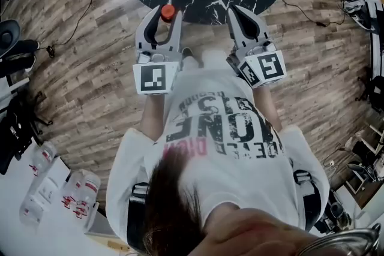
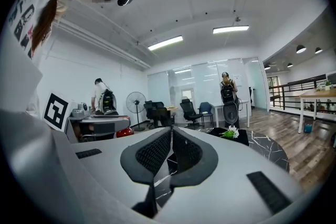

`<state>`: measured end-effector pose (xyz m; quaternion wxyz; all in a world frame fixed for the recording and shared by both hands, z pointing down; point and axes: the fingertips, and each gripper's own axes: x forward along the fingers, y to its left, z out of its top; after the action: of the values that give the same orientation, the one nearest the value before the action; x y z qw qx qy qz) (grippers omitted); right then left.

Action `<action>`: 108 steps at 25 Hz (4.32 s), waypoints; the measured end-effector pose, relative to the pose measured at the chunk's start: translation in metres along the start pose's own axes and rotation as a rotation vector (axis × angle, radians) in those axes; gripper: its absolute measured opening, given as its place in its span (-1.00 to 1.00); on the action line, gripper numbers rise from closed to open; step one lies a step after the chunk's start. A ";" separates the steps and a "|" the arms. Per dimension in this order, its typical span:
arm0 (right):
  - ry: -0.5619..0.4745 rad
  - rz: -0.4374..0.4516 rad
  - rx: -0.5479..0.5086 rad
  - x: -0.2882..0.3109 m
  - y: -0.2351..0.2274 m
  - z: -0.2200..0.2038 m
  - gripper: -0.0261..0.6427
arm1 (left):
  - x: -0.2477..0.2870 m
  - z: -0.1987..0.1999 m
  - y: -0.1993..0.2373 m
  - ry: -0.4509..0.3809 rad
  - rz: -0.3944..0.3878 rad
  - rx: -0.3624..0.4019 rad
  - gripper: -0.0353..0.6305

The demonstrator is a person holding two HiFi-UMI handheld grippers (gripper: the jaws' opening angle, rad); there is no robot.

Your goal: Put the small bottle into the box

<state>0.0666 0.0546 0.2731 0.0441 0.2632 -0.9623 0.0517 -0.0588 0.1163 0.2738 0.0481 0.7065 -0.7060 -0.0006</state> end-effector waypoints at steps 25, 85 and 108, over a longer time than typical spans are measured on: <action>0.025 0.050 0.008 0.055 -0.061 0.009 -0.89 | 0.069 0.011 0.027 -0.039 0.093 -0.021 -0.47; 0.027 -0.300 0.138 0.124 -0.117 -0.001 -0.89 | 0.189 -0.003 0.090 0.048 -0.223 0.003 -0.47; 0.037 -0.343 0.119 0.137 -0.120 0.002 -0.89 | 0.208 0.020 0.114 0.023 -0.253 0.031 -0.47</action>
<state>0.0102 -0.1172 0.2952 0.0545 0.4245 -0.8977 0.1050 -0.1729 -0.0922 0.2755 0.0446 0.7905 -0.6107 0.0123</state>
